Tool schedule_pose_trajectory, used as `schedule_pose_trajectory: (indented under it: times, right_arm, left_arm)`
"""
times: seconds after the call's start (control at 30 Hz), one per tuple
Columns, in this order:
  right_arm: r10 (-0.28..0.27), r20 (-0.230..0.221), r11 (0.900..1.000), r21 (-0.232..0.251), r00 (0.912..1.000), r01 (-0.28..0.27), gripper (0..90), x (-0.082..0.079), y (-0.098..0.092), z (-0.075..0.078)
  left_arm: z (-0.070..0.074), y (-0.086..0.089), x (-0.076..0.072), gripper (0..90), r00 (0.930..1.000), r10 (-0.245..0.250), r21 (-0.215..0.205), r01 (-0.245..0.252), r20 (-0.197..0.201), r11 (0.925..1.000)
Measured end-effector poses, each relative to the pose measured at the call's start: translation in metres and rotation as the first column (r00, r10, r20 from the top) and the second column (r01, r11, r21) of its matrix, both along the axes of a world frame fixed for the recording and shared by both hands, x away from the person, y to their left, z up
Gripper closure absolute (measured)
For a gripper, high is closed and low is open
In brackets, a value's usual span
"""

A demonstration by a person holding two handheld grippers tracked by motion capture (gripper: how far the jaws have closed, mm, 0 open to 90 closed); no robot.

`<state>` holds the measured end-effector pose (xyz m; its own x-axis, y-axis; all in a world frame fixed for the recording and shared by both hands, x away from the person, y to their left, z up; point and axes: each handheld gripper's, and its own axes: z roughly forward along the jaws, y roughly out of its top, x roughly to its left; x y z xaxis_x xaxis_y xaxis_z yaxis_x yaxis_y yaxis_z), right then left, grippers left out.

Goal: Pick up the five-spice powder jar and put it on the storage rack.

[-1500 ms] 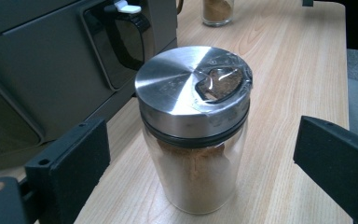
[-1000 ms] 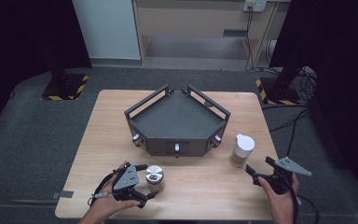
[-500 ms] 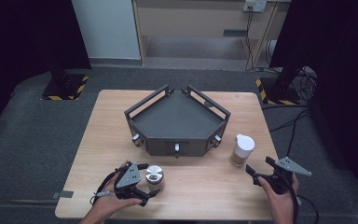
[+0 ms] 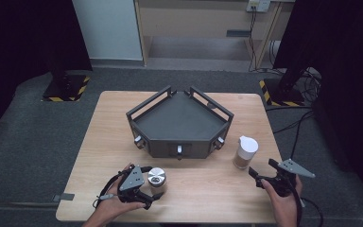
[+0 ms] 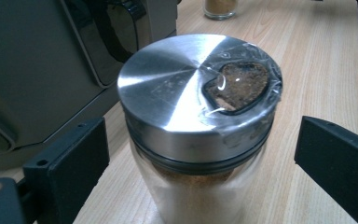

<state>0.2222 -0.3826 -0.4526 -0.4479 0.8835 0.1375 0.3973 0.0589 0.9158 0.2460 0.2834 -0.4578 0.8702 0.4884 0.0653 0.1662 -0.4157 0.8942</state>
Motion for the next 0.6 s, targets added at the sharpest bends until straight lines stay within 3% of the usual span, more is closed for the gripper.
schedule_pose_trajectory:
  times: [0.3,0.4,0.6]
  right_arm:
    - [0.002,-0.003,1.0,-0.003,1.0,-0.002,2.3,0.0006,0.0014,0.0]
    - [0.003,-0.003,1.0,-0.004,1.0,-0.004,2.4,0.0006,0.0015,0.0001]
    - [0.003,-0.002,1.0,-0.004,1.0,-0.003,2.3,0.0007,0.0013,0.0002]
  left_arm:
    - [-0.0009,-0.0068,-0.0029,3.8,0.9997,0.025,0.019,-0.025,0.008,0.9995]
    - [-0.0024,-0.006,-0.0027,8.9,0.9991,0.043,0.014,-0.043,0.004,0.999]
    - [-0.0037,-0.0077,-0.0006,25.2,0.9997,0.023,0.031,-0.023,0.012,0.9993]
